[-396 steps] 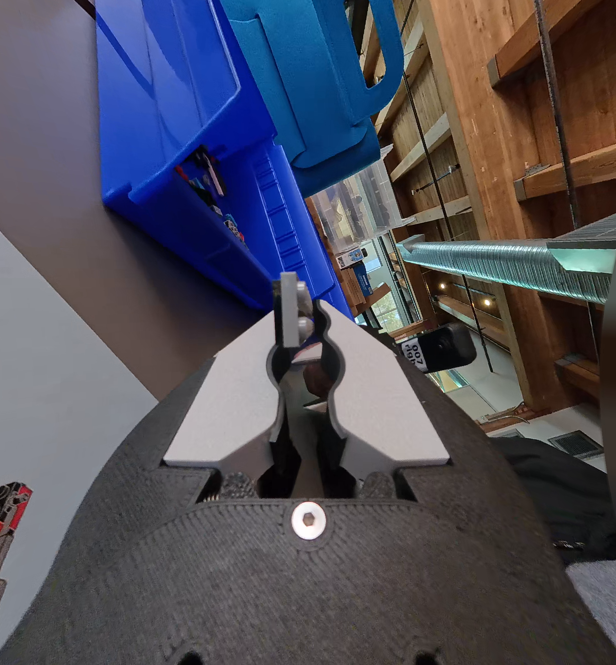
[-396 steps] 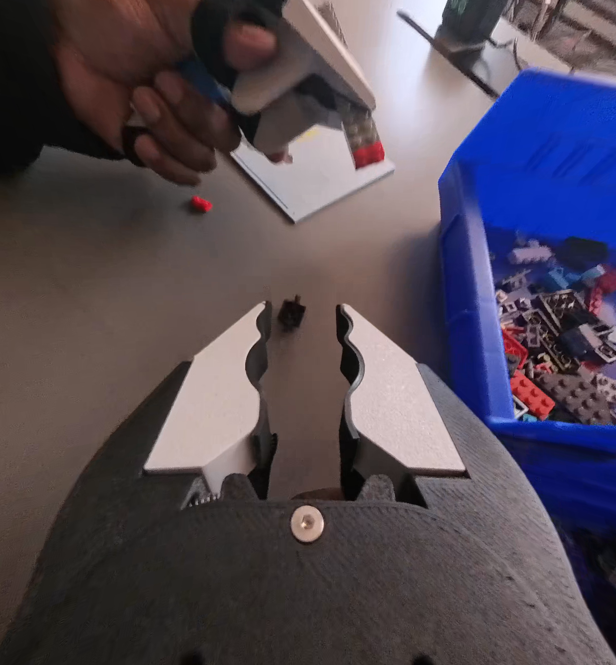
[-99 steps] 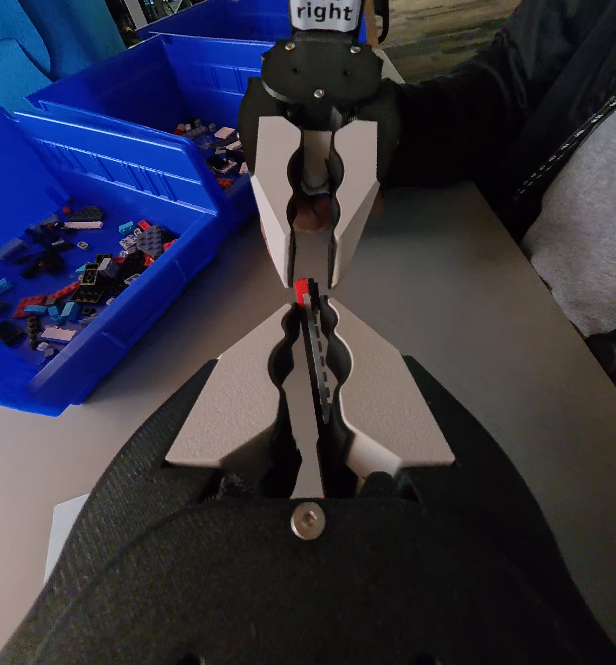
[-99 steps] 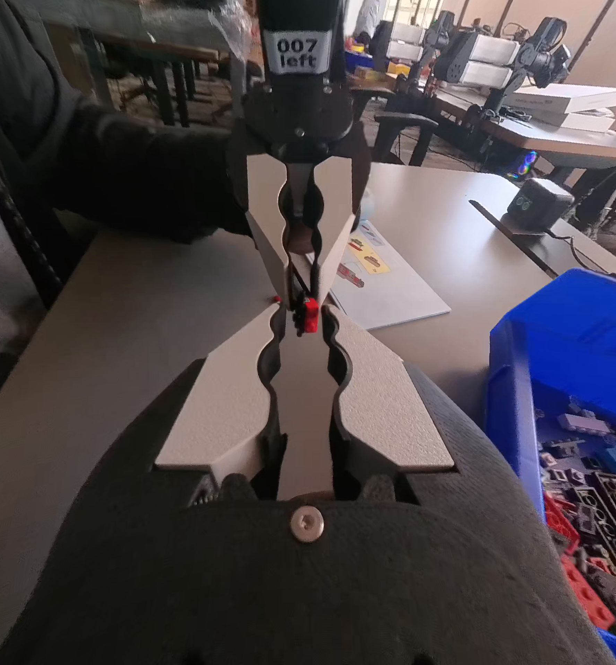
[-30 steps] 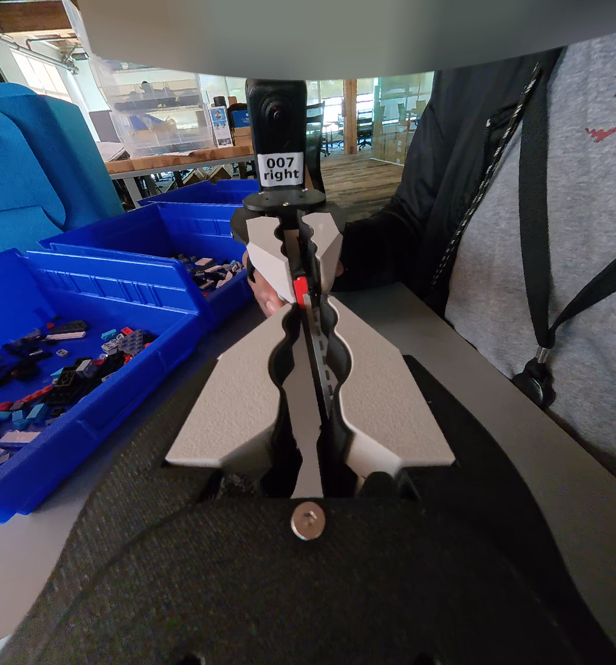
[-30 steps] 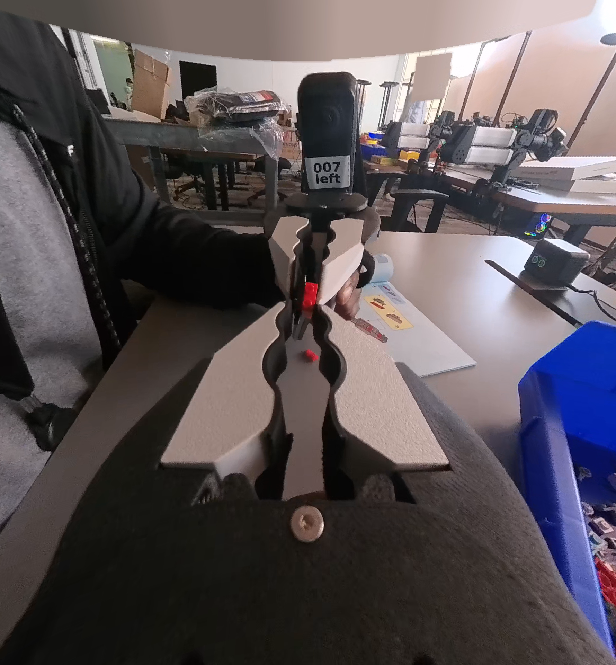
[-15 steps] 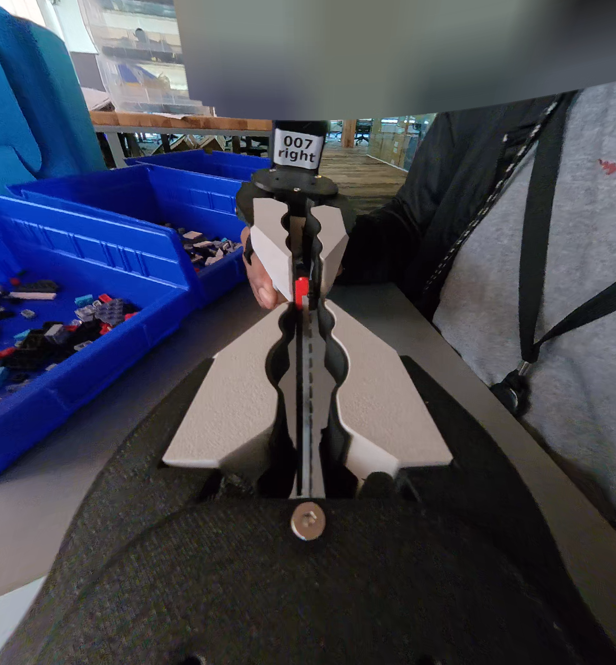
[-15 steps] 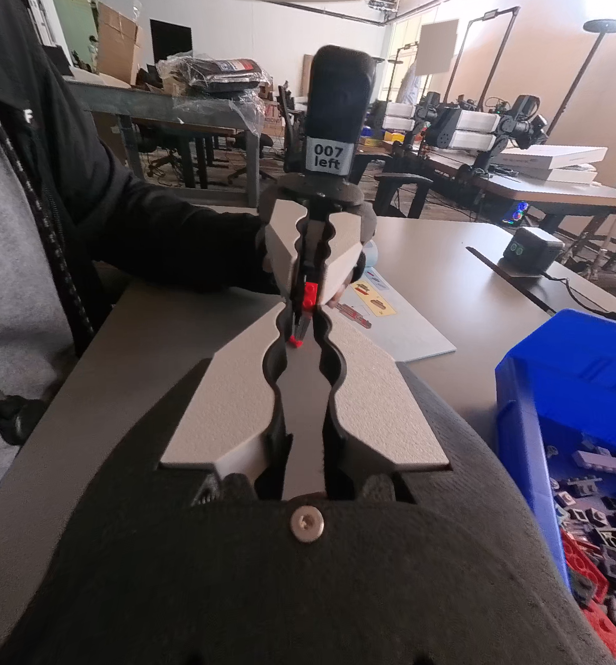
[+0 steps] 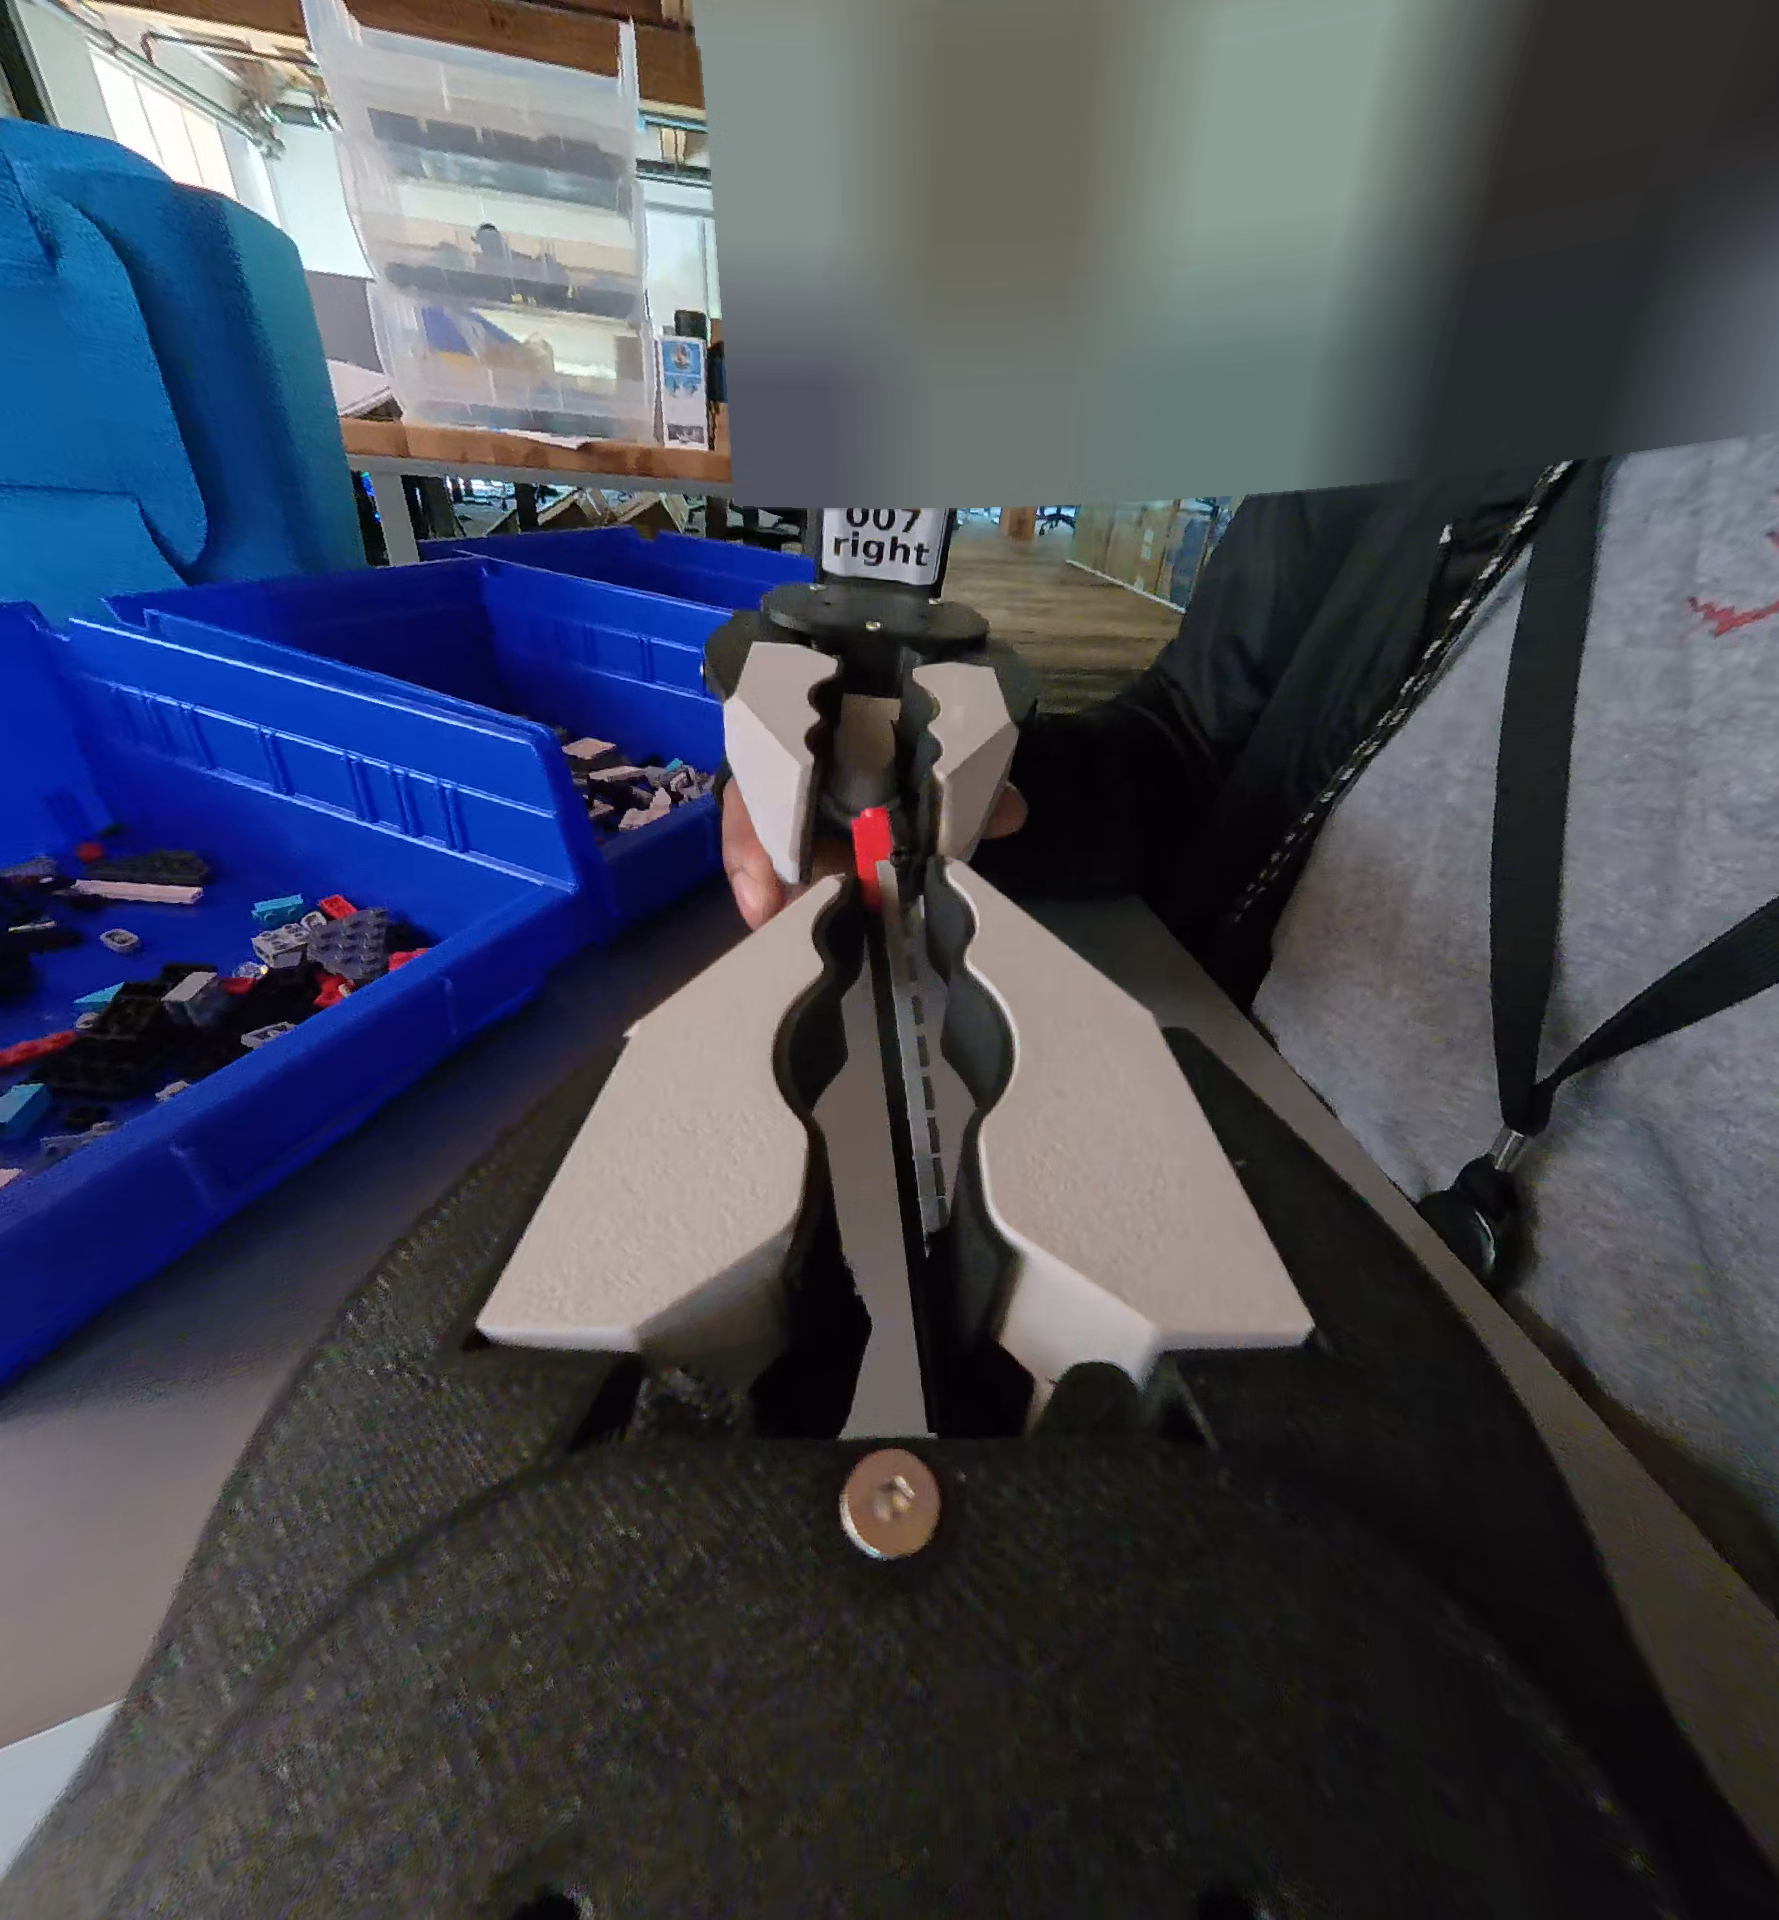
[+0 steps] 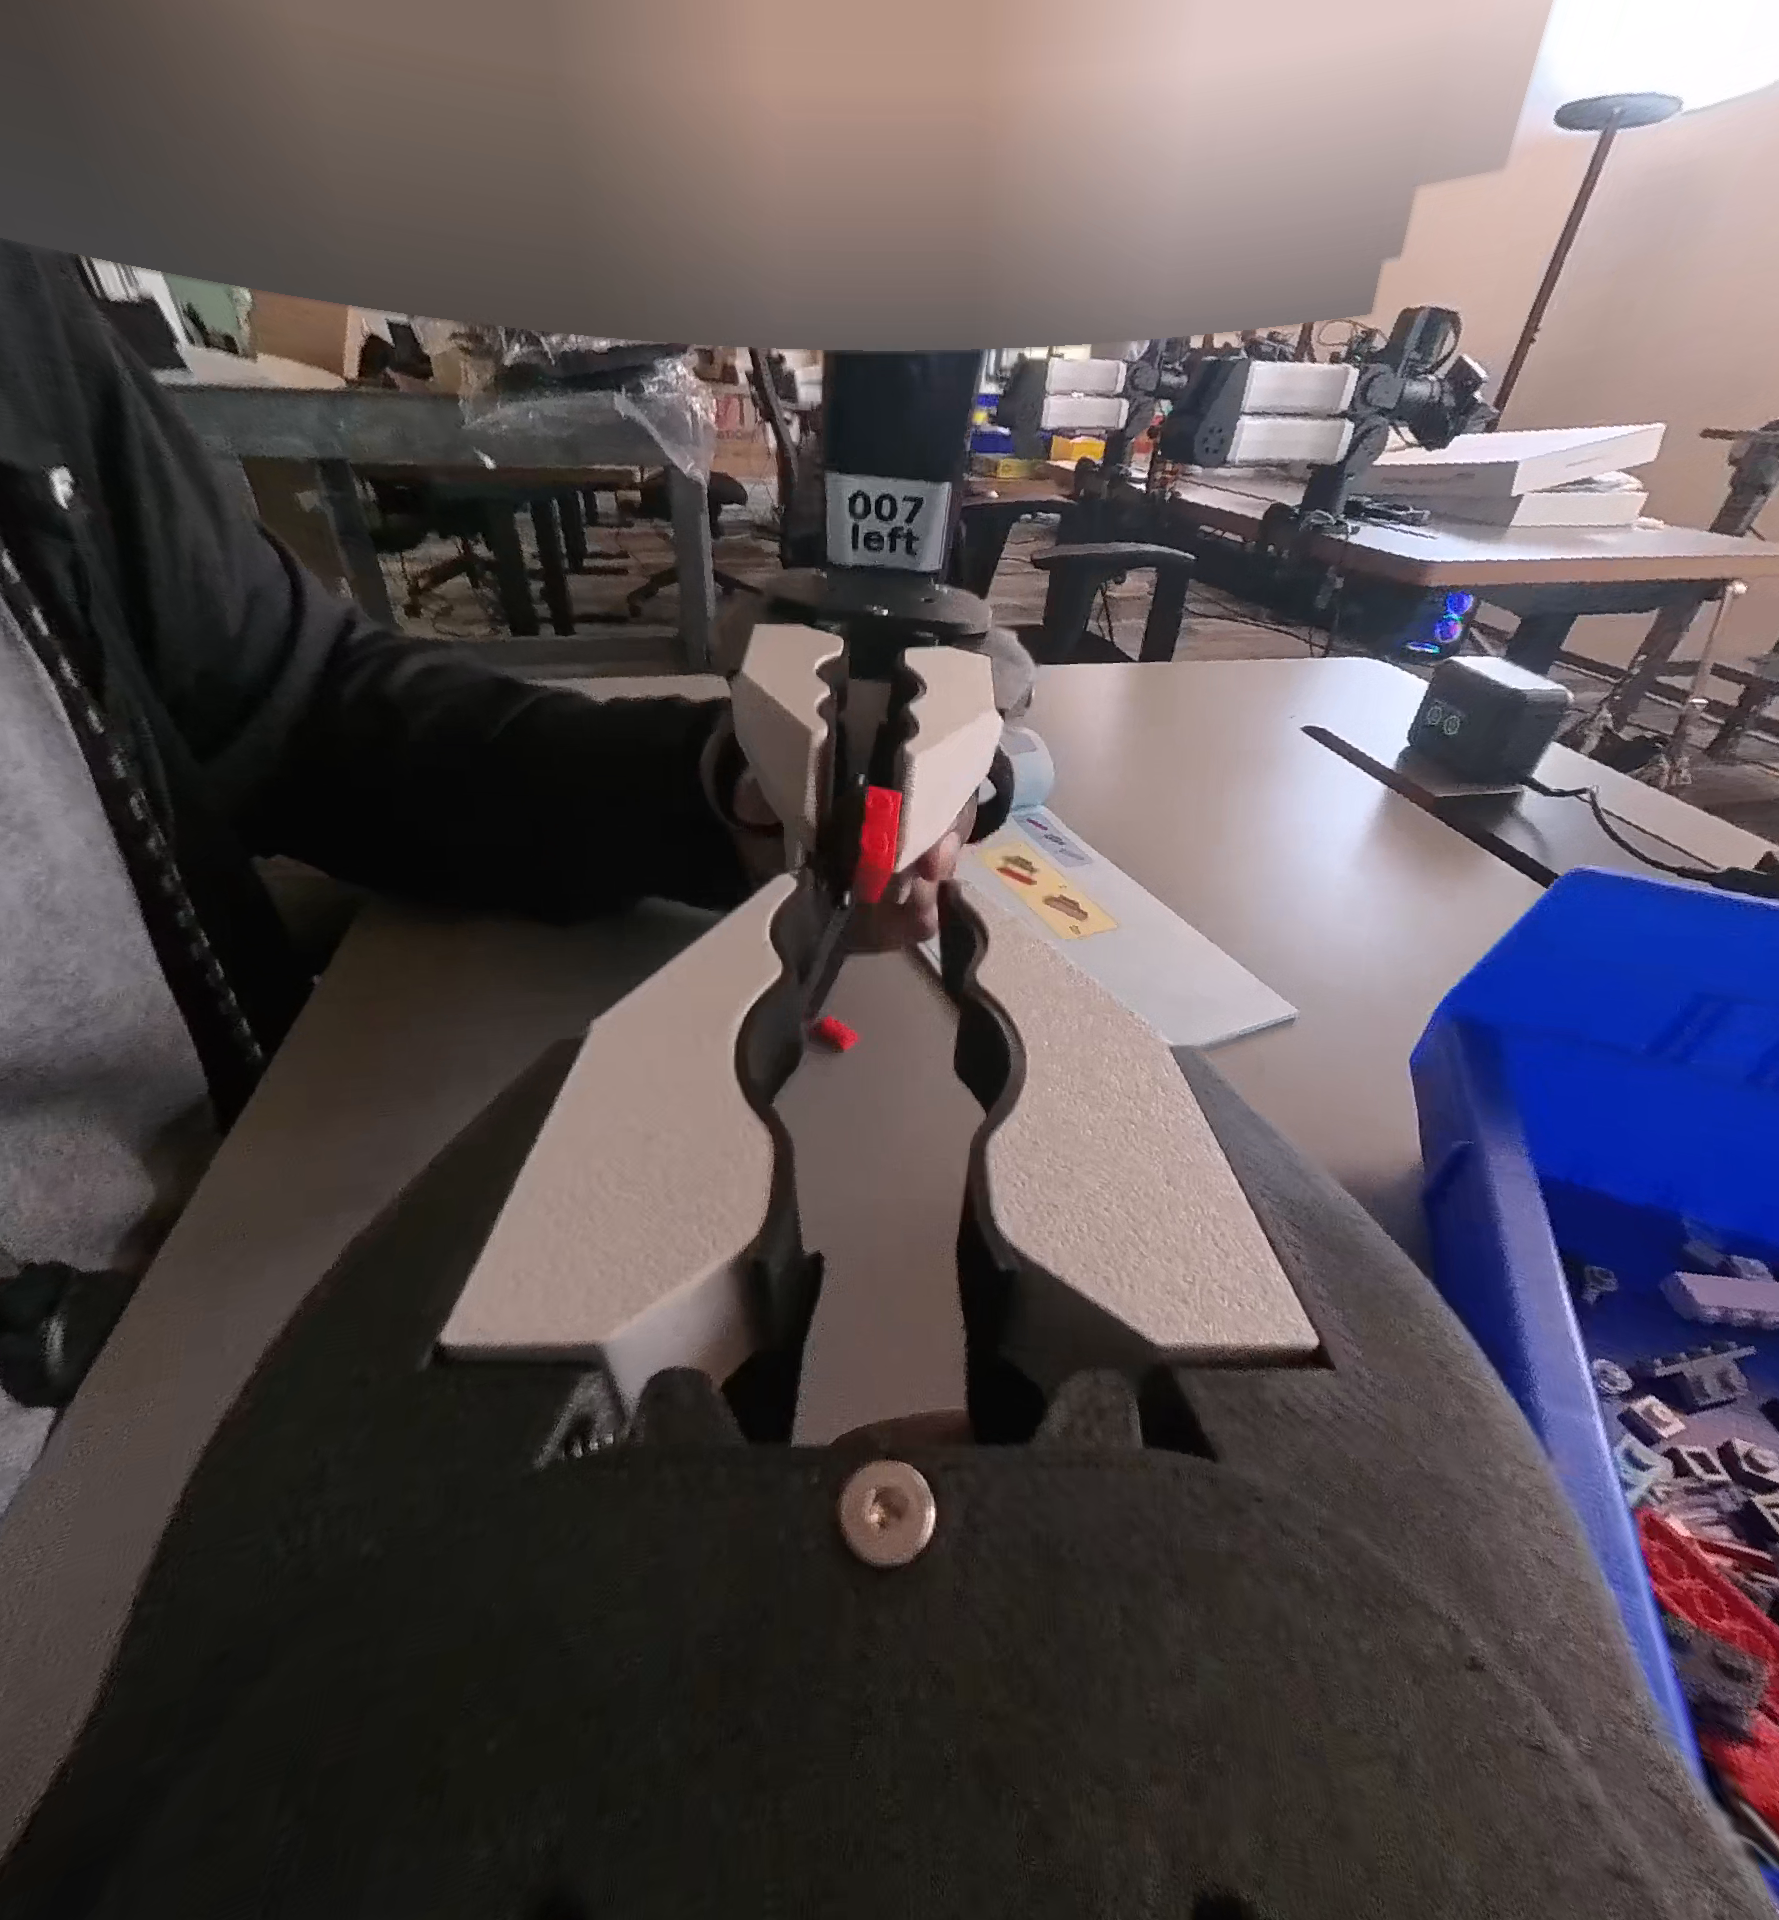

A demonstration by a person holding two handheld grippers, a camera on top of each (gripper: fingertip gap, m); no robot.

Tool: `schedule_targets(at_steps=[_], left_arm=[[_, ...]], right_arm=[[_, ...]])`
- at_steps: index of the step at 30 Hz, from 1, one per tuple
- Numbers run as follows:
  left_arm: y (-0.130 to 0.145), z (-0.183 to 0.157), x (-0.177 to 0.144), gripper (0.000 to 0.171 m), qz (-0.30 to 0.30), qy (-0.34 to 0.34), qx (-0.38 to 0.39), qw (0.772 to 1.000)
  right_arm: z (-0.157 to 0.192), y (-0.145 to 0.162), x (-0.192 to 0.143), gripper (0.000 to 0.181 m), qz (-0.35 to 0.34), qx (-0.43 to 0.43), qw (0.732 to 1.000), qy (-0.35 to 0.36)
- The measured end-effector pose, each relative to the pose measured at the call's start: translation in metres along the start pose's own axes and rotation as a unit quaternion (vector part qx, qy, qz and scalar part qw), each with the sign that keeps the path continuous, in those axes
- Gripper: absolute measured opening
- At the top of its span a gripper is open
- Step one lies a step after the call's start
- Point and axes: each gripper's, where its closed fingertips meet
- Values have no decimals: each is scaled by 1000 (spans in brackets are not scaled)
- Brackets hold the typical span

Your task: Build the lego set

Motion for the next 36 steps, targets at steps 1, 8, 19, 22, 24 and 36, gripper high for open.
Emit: schedule_targets(at_steps=[1,8,19,22,24,36], left_arm=[[-1,1,0,10,-3,-2,-2,1000],[-2,0,4,10,-14,0,-10,1000],[-1,0,6,10,-14,8,-22,1000],[-1,8,5,10,-17,-4,-51,999],[-1,20,4,10,-26,-25,-94,995],[-19,57,-22,11,-196,10,-371,908]], right_arm=[[0,-3,-1,26,-9,9,1000,-4],[4,-5,1,16,-16,28,999,-14],[5,-3,0,14,-14,28,999,-25],[-3,-2,0,15,-15,55,998,-14],[-14,0,0,17,-20,97,995,4],[-39,7,3,39,-43,210,976,24]])
Point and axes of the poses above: each gripper's, where its closed fingertips meet, x out along the fingers, y out of its underside, z = x × y across the jaws, and after that the axes turned 5 degrees about z, right-handed
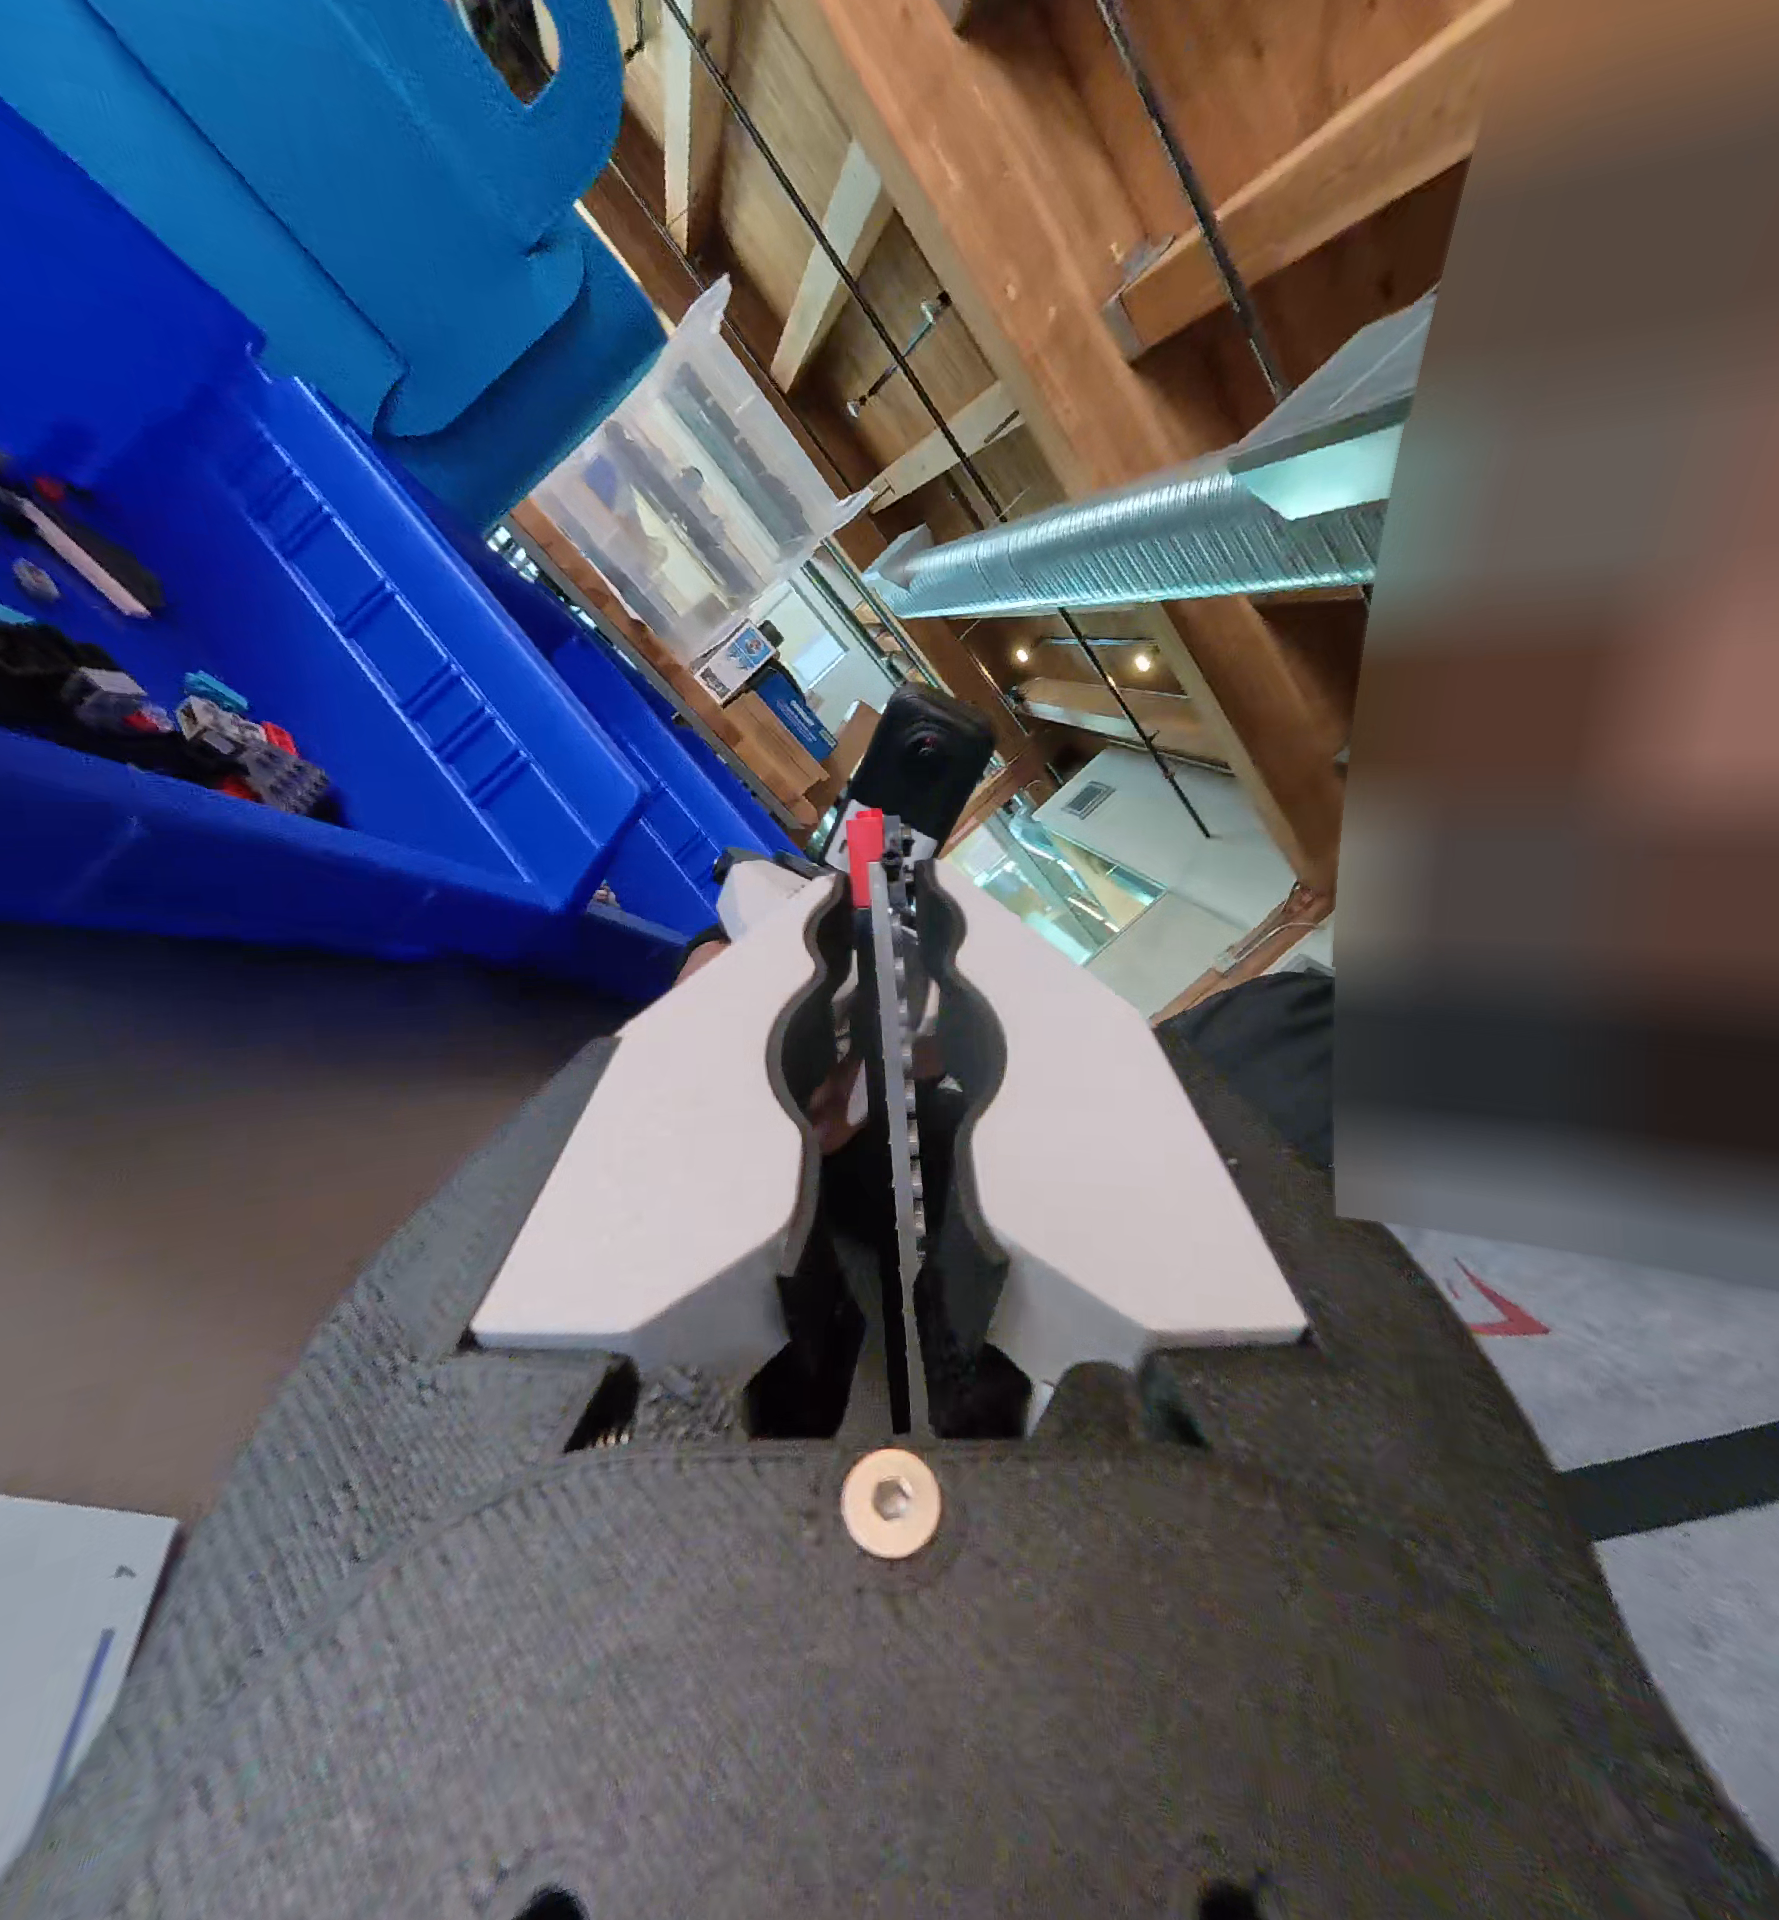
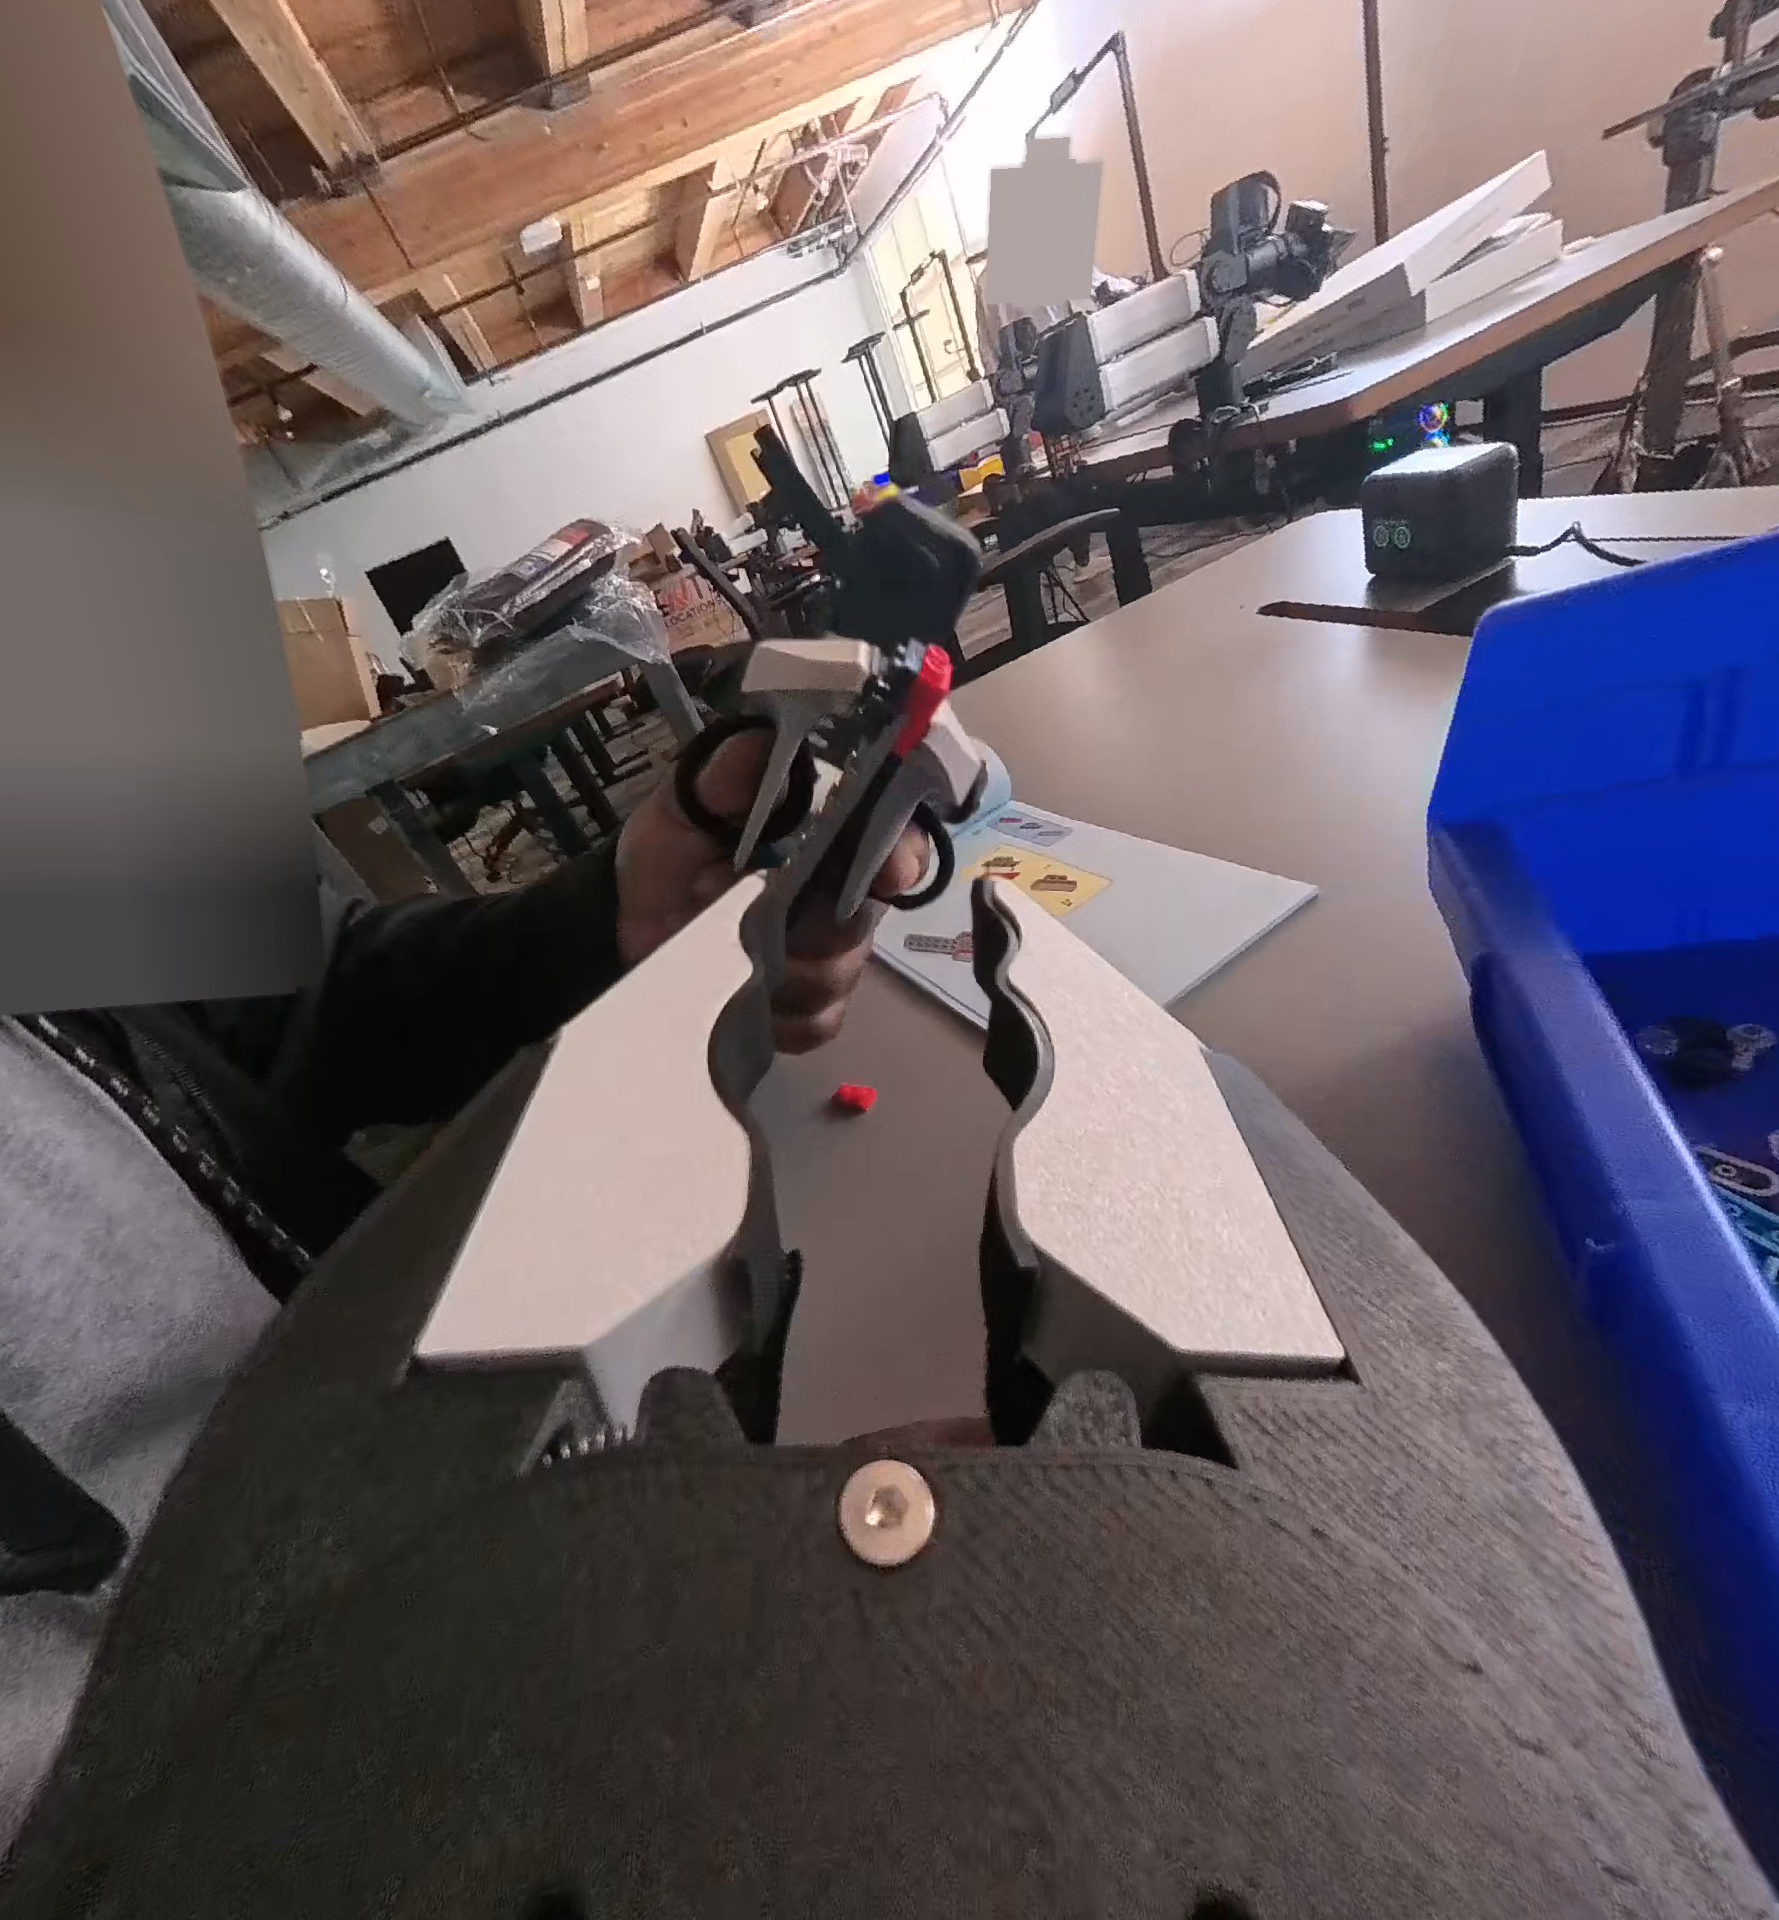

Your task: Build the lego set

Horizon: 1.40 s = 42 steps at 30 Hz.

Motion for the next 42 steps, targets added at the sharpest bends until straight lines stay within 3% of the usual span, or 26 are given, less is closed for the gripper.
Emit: schedule_targets(at_steps=[13,22,25,28,32,37,40,42], left_arm=[[8,0,8,10,-2,23,-19,1000],[11,3,11,11,8,0,0,1000],[14,5,12,11,13,-6,0,1000],[14,8,13,12,14,-18,-2,1000],[2,17,3,45,21,-66,33,997],[-22,27,-37,51,36,-182,124,975],[0,42,-71,50,85,-294,125,944],[27,42,-87,49,103,-326,90,935]], right_arm=[[3,-9,2,32,-49,41,998,-16],[10,8,15,26,-9,61,997,-39],[13,11,18,13,-7,76,996,-53],[10,14,19,11,-7,91,995,-49],[2,8,15,11,-31,114,992,-42],[-8,11,13,11,-30,129,991,-15],[-12,18,17,11,-18,147,989,-7],[-12,21,19,11,-13,156,988,-5]])
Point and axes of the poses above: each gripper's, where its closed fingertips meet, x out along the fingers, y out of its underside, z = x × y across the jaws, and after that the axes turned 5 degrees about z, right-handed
